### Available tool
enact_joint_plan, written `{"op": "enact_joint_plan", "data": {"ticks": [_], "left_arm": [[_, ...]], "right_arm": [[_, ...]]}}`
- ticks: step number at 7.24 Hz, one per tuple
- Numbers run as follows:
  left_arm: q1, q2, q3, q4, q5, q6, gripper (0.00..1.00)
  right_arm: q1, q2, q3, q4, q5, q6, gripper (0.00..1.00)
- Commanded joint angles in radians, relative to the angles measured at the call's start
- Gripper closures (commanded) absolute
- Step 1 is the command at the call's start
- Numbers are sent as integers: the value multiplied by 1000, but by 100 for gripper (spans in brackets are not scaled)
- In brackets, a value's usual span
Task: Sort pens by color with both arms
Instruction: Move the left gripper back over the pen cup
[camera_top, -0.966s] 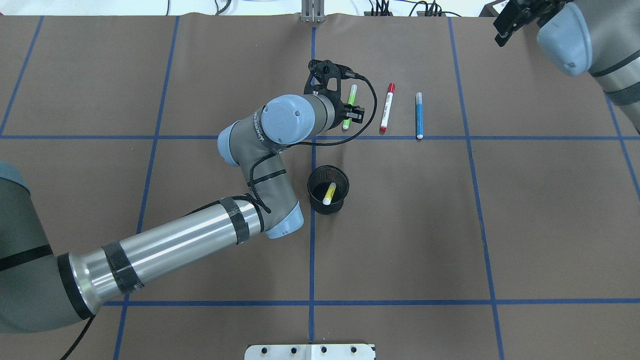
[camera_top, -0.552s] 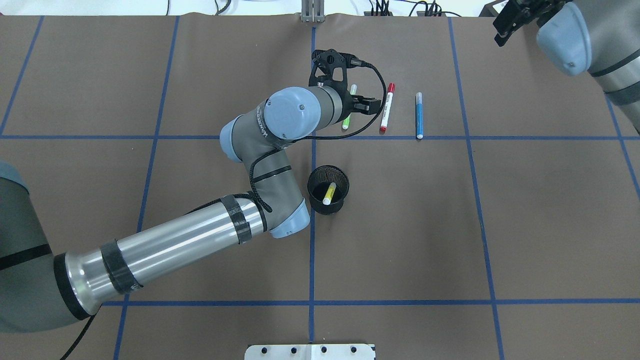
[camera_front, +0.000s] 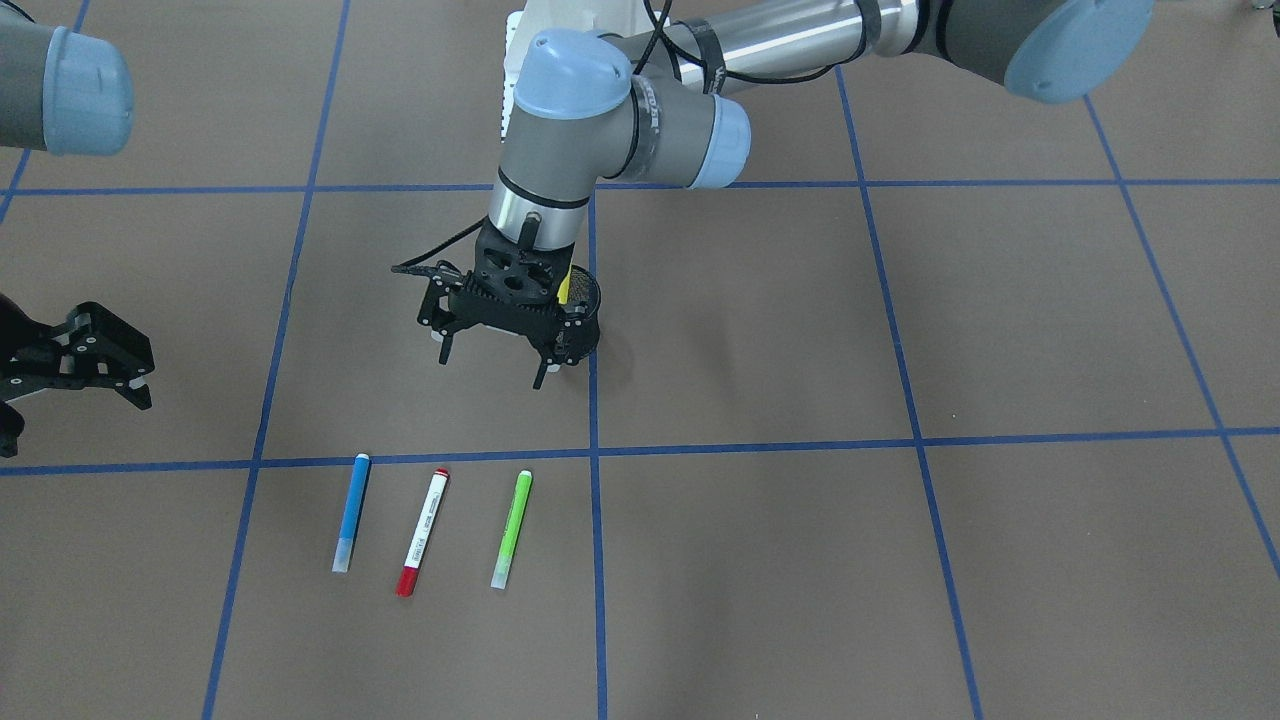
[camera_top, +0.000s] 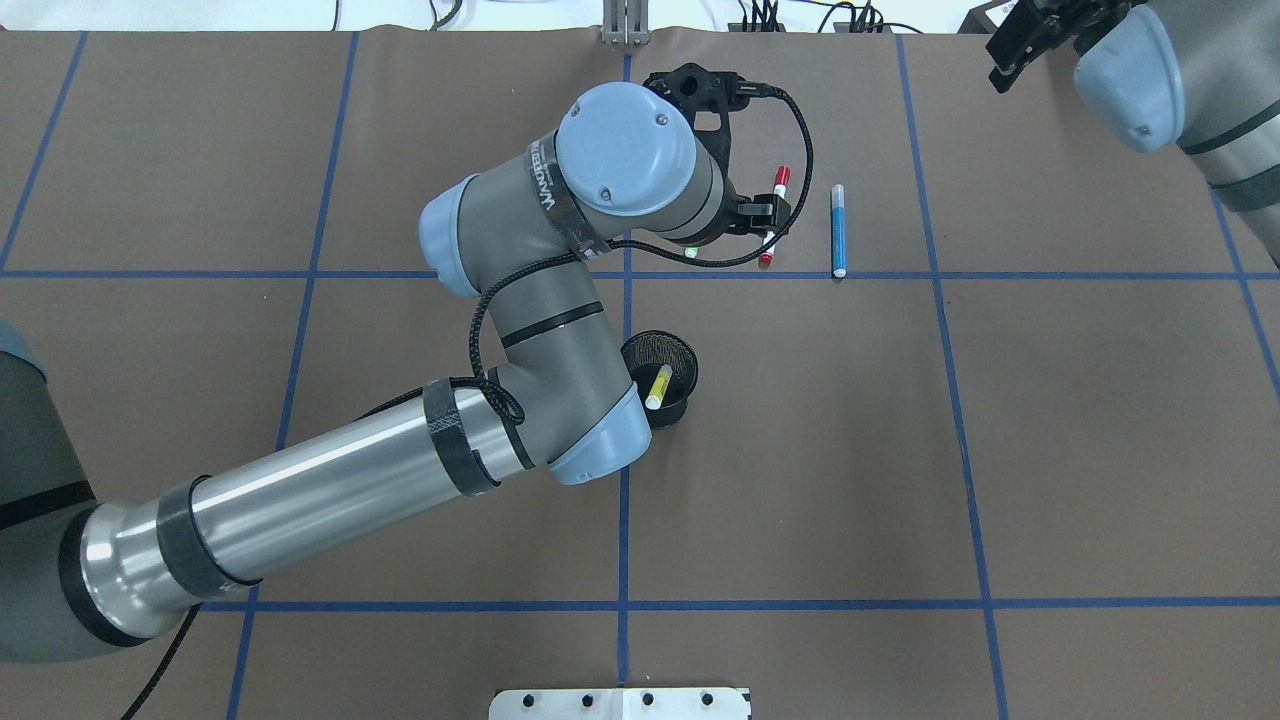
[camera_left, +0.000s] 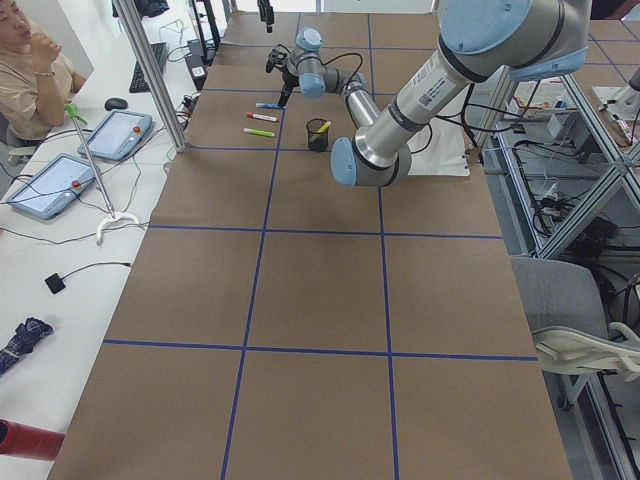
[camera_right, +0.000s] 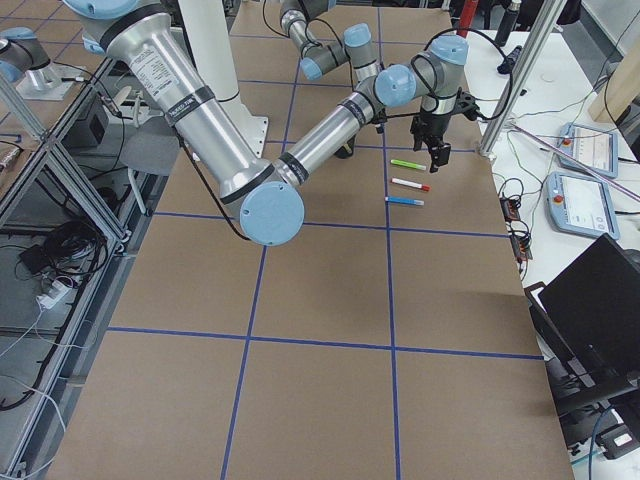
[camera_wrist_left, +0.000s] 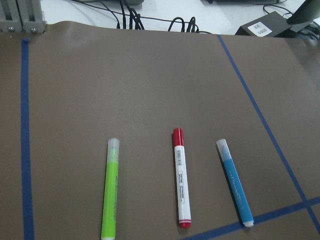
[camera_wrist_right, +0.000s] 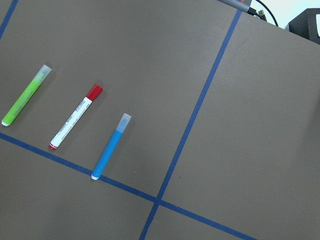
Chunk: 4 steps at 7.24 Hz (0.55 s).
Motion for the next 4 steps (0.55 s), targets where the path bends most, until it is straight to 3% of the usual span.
{"op": "enact_joint_plan", "data": {"ticks": [1,2,4], "left_arm": [[-1,36,-226,394,-175,-3,0],[0,36,-253,513,-252,-2,1],[5,59,-232,528,-338,-5,3]], "right_arm": [[2,-1,2,-1,-9,-1,0],[2,-1,4,0,-11,-1,0],[0,-2,4,0,-15,-3,0]]}}
